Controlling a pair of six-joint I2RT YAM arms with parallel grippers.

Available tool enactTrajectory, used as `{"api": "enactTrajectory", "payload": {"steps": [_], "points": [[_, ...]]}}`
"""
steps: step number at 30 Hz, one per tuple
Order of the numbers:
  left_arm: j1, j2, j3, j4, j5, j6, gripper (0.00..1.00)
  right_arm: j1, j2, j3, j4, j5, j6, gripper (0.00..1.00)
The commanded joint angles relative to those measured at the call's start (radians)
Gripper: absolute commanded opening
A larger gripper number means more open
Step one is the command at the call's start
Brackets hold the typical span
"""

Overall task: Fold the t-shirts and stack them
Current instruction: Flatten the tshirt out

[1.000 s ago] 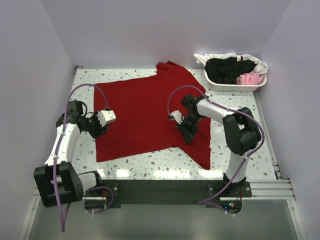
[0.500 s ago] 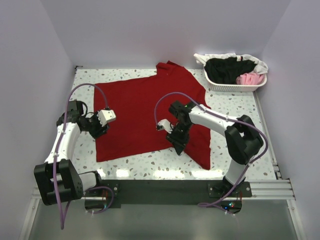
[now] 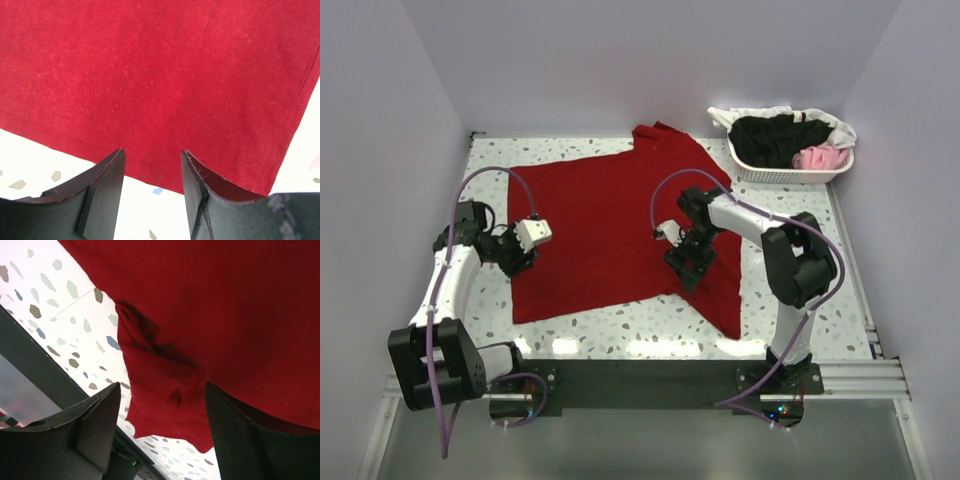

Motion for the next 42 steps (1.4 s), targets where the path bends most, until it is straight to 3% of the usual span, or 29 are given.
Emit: {"api": "enactTrajectory", "payload": {"steps": [1,7,16,23,27,30,34,37,42], "points": [[0.006,-0.003,0.005,0.037,0.022,0.006,0.53,0.009,0.017,0.036,-0.016,-0.008,-0.032,0.70],[0.004,-0.001,0.001,0.041,0.013,0.012,0.53,0.018,0.020,0.006,-0.039,-0.042,-0.049,0.58],[0.006,0.008,0.001,0.052,0.019,0.005,0.54,0.140,-0.051,-0.026,-0.117,-0.185,-0.029,0.36],[0.004,0.051,0.022,0.052,0.010,-0.047,0.54,0.237,-0.035,-0.004,-0.230,-0.309,-0.092,0.34],[0.004,0.136,0.070,0.052,-0.039,-0.174,0.53,0.171,-0.057,0.076,-0.269,-0.297,-0.115,0.37],[0.006,0.202,0.097,0.037,-0.059,-0.240,0.53,0.064,-0.043,0.148,-0.242,-0.236,-0.082,0.40],[0.004,0.265,0.110,0.067,-0.101,-0.330,0.51,-0.036,-0.046,0.126,-0.097,0.055,-0.022,0.39],[0.004,0.337,0.126,0.083,-0.202,-0.370,0.47,-0.040,-0.048,0.061,-0.011,0.212,-0.028,0.37],[0.007,0.414,0.116,0.095,-0.355,-0.365,0.46,-0.039,-0.035,-0.031,0.030,0.324,-0.054,0.36]]}}
